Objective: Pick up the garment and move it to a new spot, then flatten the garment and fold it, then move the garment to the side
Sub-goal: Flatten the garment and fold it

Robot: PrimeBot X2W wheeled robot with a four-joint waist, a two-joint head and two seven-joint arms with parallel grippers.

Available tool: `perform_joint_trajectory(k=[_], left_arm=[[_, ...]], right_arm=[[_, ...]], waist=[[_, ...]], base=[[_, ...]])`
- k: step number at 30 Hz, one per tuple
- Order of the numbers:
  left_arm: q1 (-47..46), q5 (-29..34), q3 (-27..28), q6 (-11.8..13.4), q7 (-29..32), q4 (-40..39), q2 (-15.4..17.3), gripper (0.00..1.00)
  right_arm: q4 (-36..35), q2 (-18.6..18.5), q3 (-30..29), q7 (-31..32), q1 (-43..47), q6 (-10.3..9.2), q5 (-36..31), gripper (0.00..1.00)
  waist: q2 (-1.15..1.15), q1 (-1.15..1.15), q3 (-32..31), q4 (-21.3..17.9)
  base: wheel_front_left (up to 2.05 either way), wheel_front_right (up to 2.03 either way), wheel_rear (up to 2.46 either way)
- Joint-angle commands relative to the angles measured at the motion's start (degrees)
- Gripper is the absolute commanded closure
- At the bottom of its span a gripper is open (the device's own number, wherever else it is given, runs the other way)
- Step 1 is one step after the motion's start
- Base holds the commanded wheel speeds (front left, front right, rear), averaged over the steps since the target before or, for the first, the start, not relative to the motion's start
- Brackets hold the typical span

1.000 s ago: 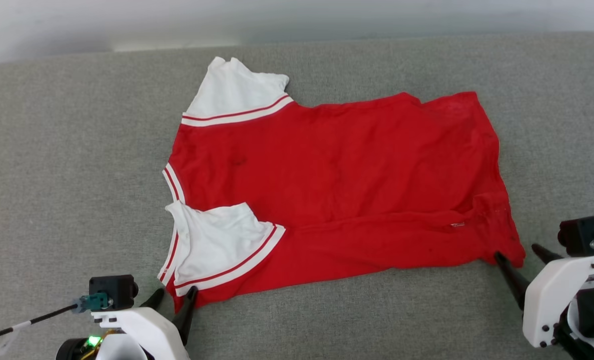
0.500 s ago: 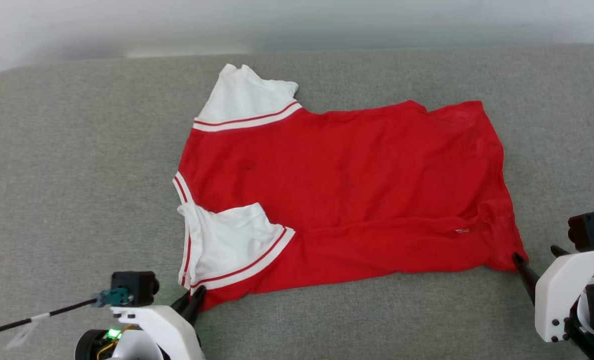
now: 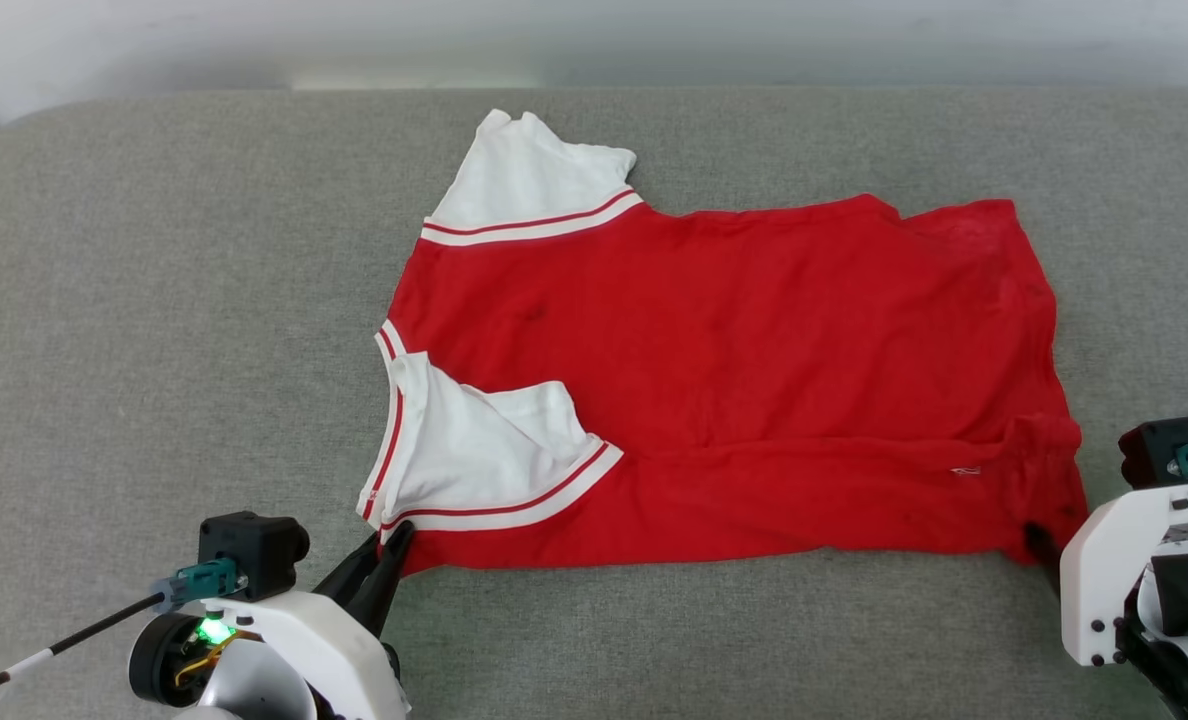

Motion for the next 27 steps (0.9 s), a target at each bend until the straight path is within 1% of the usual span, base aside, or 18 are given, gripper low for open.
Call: perform_joint_trajectory(k=[1,3,5,6,7,8,9,12,14,18,22,27], left_arm=[[-0.25,0.25,0.07,0.03,0.06,-0.19,0.06,1.00],[-0.56,0.46,-0.11,0.07,0.15,-0.45,0.03,1.00],[-0.83,0.49,-0.28,0.01,0.22,-0.36,-0.10,1.00],[-0.85,0.37,-0.32,-0.06,0.31,-0.09,-0.15,1.00],[-0.83,0.34,-0.48,-0.16,0.44,0.20,-0.02,1.00],[-0.82,0.32,-0.59,-0.29,0.64,0.47,0.11,1.00],[-0.82,0.41,-0.75,-0.42,0.80,0.79,0.32,1.00],[-0.70,0.40,-1.06,-0.95,1.11,1.75,0.76,1.00],[-0.52,0.81,-1.18,-1.10,1.31,2.61,1.65,1.00],[0.62,0.97,-1.29,-0.91,1.77,3.99,3.03,1.00],[2.58,0.15,-1.17,-0.98,2.13,3.77,4.23,1.00],[6.34,-1.18,-1.72,-0.52,3.33,2.30,6.28,1.00]], right_arm=[[0.77,-0.06,0.18,-0.17,-0.53,-0.04,-0.51,0.00],[2.81,0.22,0.69,-0.53,-0.46,-0.04,-0.51,0.00],[4.47,1.31,1.30,-0.43,-0.38,-0.03,0.70,0.00],[5.21,1.85,1.91,-0.06,-0.25,0.00,1.40,0.16],[5.79,2.03,2.64,0.32,-0.10,0.07,1.99,0.52],[6.22,1.95,3.14,0.46,0.03,0.09,2.38,0.94],[6.64,1.67,3.31,0.31,0.22,0.09,2.59,1.00],[7.44,0.85,2.63,-0.57,0.47,-0.01,2.57,1.00],[7.52,0.35,2.03,-1.46,0.16,-0.06,2.15,1.00],[6.09,-0.75,1.00,-3.28,-0.05,-0.08,1.68,1.00],[3.07,-0.74,-0.49,-3.93,0.65,-0.07,2.64,1.00],[-2.39,-0.53,-2.42,-1.62,5.73,-0.08,3.26,1.00]], waist=[[0.00,0.00,0.46,0.35],[0.00,0.00,0.97,0.71],[0.00,0.00,1.33,1.00],[0.00,0.00,1.42,1.10],[0.00,0.00,1.48,1.16],[0.00,0.00,1.52,1.18],[0.00,0.00,1.49,1.17],[0.00,0.00,0.88,0.91],[0.00,0.00,0.23,0.54],[0.00,0.00,-1.53,-0.44],[0.00,0.00,-3.88,-1.42],[0.00,0.00,-6.34,-2.37]], base=[[0.00,0.00,0.00],[0.00,0.00,0.00],[0.00,0.00,0.00],[0.00,0.00,0.00],[0.00,0.00,0.00],[0.00,0.00,0.00],[0.00,0.00,0.00],[0.00,0.00,0.00],[0.00,0.00,0.00],[0.00,0.00,0.00],[0.00,0.00,0.00],[0.00,0.00,0.00]])
